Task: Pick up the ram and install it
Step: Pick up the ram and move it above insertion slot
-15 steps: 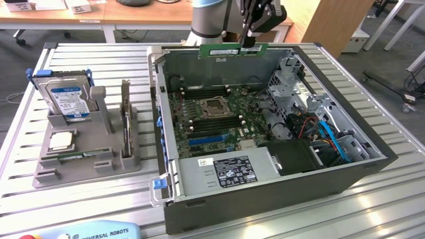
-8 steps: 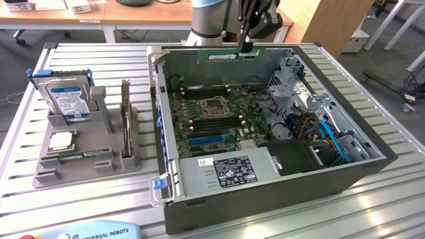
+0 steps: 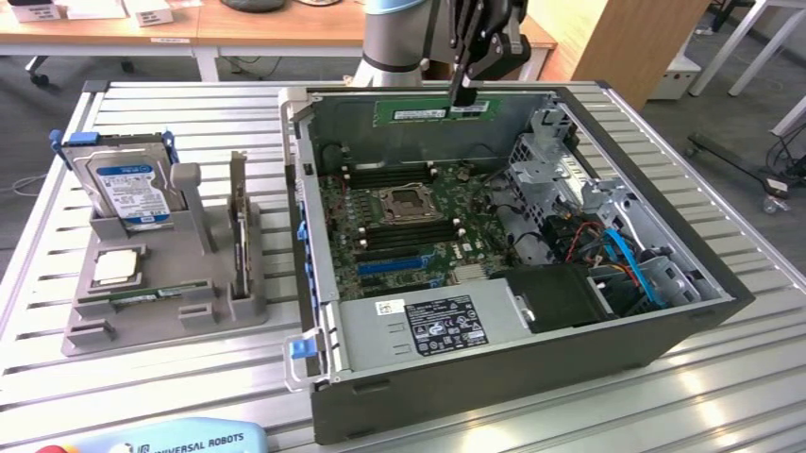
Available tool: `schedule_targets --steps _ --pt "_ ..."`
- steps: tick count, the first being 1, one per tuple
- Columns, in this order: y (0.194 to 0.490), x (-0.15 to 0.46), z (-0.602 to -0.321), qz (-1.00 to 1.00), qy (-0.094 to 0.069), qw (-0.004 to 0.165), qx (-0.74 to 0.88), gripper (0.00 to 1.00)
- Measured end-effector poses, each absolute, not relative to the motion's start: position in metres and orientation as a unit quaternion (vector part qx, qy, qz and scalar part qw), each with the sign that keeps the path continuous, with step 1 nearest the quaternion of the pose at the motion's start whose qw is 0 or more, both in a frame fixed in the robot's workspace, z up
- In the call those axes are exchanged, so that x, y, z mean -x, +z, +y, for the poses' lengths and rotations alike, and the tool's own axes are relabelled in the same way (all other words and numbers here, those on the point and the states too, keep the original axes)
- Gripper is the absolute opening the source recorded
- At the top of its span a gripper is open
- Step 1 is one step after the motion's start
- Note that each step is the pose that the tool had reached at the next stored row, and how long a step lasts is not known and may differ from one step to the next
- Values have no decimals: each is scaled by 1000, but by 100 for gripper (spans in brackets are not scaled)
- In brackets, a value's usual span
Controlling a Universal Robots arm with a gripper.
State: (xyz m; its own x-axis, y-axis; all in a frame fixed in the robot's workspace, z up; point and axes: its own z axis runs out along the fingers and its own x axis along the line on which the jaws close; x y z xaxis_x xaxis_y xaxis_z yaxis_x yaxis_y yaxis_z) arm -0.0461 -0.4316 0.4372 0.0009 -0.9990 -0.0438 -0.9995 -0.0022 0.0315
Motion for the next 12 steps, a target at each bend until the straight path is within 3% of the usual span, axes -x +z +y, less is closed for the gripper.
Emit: schedule_targets --steps 12 --pt "432 46 -422 706 28 7 707 12"
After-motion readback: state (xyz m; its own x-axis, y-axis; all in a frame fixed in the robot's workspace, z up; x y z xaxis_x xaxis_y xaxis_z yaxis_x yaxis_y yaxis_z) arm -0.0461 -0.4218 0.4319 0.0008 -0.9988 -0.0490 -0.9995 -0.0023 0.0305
